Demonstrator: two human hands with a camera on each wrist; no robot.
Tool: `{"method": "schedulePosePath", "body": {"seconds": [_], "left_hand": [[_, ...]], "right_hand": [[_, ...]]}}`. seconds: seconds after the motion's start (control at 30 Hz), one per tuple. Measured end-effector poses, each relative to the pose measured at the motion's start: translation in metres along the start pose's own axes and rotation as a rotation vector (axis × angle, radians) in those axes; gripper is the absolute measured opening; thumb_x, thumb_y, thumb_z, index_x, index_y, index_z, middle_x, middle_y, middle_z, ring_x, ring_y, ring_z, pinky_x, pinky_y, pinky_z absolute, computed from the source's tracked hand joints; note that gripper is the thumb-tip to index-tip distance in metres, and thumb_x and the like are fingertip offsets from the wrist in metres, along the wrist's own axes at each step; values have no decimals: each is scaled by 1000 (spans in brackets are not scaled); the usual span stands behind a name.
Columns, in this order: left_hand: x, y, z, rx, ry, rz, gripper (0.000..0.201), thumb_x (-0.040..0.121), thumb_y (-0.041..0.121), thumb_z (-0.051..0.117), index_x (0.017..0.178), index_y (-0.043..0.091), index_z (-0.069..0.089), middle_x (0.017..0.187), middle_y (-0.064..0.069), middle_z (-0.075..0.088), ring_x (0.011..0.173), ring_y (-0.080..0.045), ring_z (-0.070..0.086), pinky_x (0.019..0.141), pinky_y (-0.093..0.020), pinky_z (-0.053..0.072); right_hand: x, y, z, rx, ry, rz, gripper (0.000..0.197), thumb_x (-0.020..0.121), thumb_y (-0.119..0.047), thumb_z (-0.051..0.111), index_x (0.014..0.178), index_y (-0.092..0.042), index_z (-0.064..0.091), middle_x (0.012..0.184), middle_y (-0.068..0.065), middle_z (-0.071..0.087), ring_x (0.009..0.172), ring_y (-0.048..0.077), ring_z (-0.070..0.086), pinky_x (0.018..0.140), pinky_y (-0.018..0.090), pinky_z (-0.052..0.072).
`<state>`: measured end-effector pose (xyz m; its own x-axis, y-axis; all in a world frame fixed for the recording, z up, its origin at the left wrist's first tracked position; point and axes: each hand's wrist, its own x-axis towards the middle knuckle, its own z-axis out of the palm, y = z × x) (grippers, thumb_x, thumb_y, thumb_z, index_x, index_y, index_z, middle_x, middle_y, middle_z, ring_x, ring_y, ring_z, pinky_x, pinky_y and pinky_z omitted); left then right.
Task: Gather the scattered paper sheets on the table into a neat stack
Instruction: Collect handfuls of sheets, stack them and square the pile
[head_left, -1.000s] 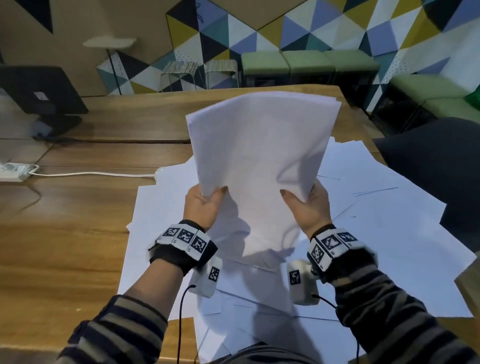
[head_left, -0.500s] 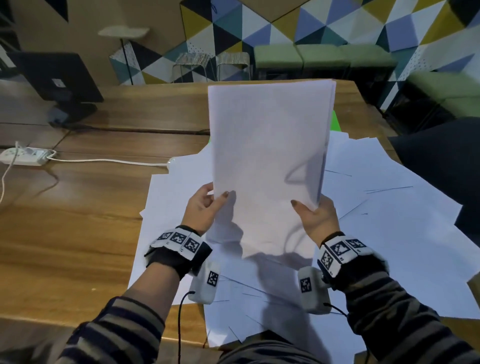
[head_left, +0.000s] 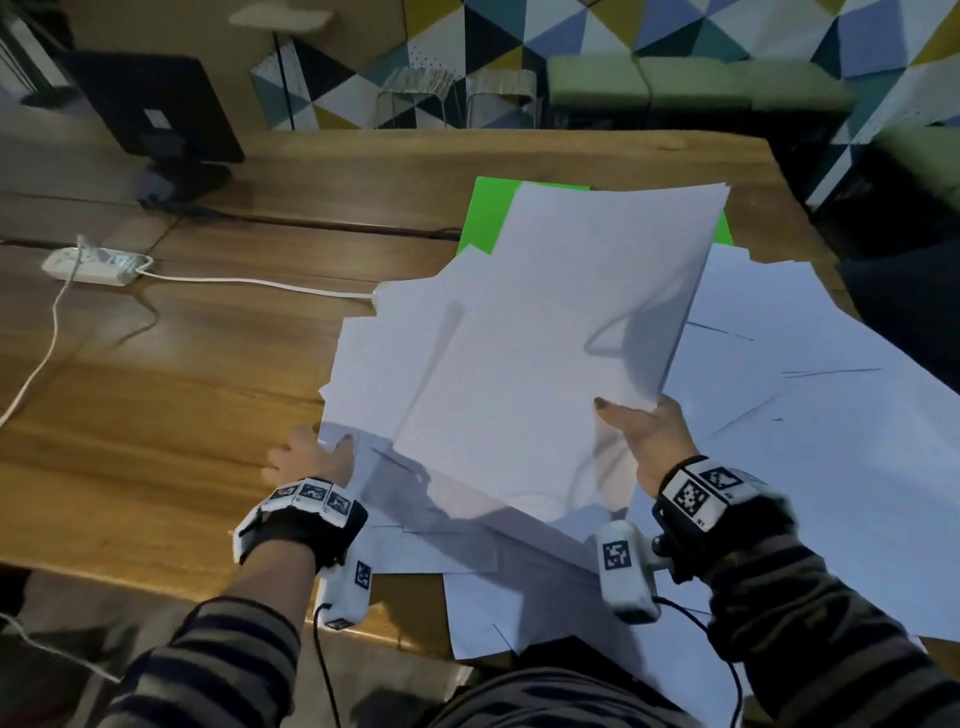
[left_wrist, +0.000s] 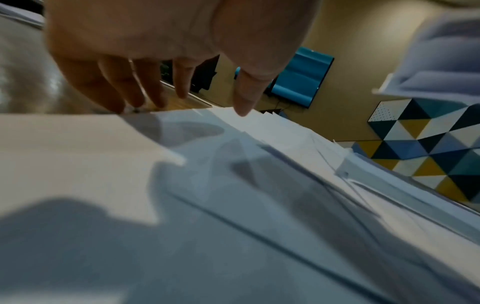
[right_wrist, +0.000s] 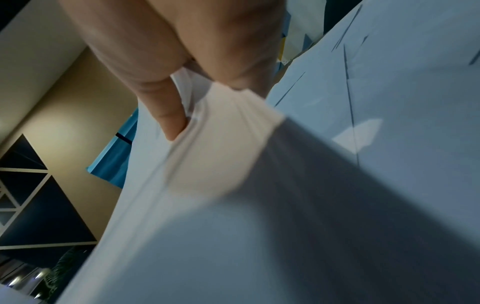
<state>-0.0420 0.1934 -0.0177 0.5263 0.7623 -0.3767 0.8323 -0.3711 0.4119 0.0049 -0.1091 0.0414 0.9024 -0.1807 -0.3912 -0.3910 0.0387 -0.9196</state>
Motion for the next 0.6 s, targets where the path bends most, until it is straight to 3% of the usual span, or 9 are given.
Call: {"method": "schedulePosePath", "body": {"seconds": [0.07, 0.13, 0.2, 0.3, 0.4, 0.5, 0.6], "left_hand": [[2, 1, 1, 4, 9, -55, 66, 84, 40, 62, 135, 8, 36, 137, -23, 35, 126, -38, 34, 103, -45, 31], [9, 8, 4, -71, -93, -21, 64, 83, 35, 65, 132, 2, 42, 133, -23, 44, 120, -39, 46, 97, -46, 40], [13, 14, 8, -136, -198, 45, 56, 82, 29, 67, 125, -3, 49, 124, -23, 56, 111, -39, 56, 87, -42, 47], [11, 19, 10, -200, -210, 73, 50, 79, 24, 69, 119, -3, 55, 116, -20, 62, 104, -36, 60, 81, -38, 47], [5, 20, 9, -243, -164, 55, 60, 74, 22, 75, 123, 2, 47, 119, -19, 60, 107, -35, 58, 84, -38, 48], [-5, 23, 10, -247, -96, 113, 68, 72, 19, 78, 126, 7, 38, 119, -19, 56, 108, -35, 57, 77, -36, 44], [-1, 23, 14, -138, -125, 152, 67, 71, 23, 78, 126, 7, 44, 119, -15, 58, 110, -35, 56, 84, -37, 48]], "right_hand": [[0, 1, -2, -3, 18, -7, 36, 84, -6, 65, 117, -3, 52, 103, 6, 57, 99, 20, 52, 92, 31, 35], [-1, 2, -3, -14, 31, 1, 35, 83, -6, 66, 116, -1, 55, 97, 7, 58, 91, 22, 53, 86, 31, 35], [-1, 2, -7, -12, 31, 16, 28, 83, -5, 66, 109, -5, 56, 88, 5, 58, 78, 17, 52, 77, 28, 37], [-1, 0, -14, 24, 32, 11, 21, 84, -3, 64, 103, -7, 56, 78, 0, 56, 71, 10, 50, 60, 24, 35], [0, 0, -23, 47, 43, 25, 19, 84, -3, 63, 102, -7, 57, 77, 0, 57, 72, 12, 51, 59, 24, 34], [2, 7, -30, 43, 66, 51, 19, 85, -2, 62, 103, -7, 57, 78, 1, 57, 77, 20, 54, 62, 26, 38], [3, 16, -36, 14, 104, 87, 22, 84, -2, 64, 105, -3, 57, 79, 3, 59, 84, 24, 56, 65, 27, 43]]}}
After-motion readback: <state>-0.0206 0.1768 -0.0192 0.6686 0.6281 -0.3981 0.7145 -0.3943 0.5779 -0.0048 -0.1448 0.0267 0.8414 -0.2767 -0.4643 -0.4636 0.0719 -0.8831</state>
